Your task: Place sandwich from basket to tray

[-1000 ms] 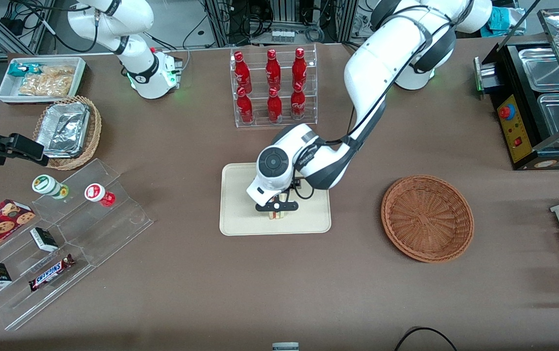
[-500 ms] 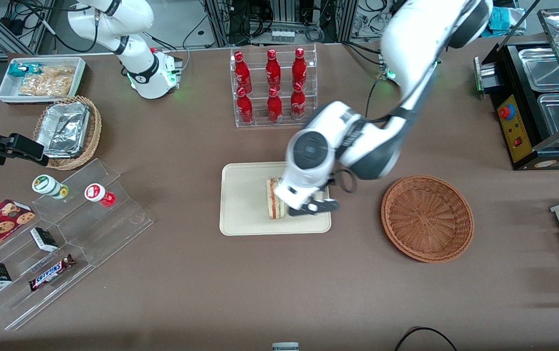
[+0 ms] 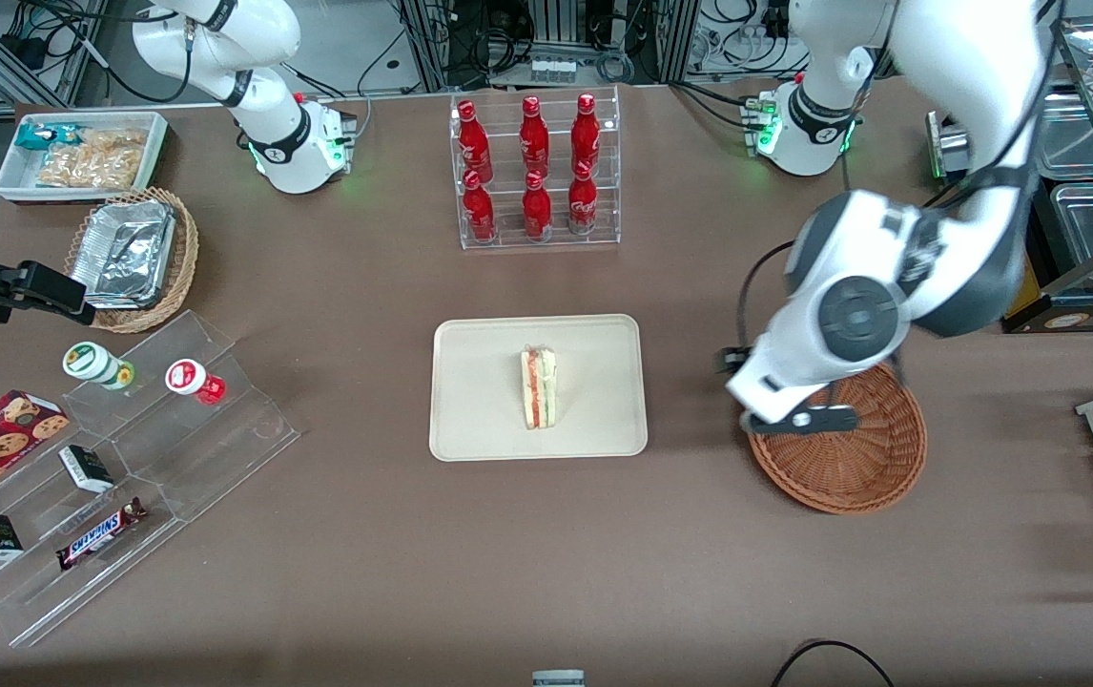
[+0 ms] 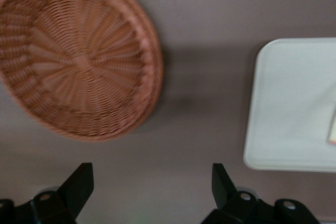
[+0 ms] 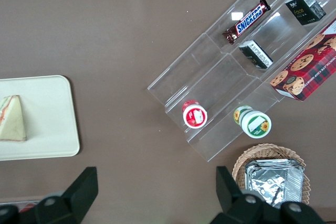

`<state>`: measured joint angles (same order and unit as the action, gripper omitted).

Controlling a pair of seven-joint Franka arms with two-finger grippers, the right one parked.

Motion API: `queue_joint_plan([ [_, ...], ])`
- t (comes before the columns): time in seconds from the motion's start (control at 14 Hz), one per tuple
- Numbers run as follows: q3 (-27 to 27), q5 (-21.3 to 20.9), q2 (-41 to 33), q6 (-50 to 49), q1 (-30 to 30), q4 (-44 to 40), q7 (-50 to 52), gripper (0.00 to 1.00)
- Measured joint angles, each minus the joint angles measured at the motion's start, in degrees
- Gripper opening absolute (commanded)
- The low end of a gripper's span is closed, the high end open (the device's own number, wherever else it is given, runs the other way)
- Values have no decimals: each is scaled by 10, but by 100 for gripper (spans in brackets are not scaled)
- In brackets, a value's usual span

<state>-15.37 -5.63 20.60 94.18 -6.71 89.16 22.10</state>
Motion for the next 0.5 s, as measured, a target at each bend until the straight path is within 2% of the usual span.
queue_joint_plan([
  [0.21,0,0,-71,-68,50,19,-62,100],
  [0.5,2,0,-151,-123,81,20,-77,100],
])
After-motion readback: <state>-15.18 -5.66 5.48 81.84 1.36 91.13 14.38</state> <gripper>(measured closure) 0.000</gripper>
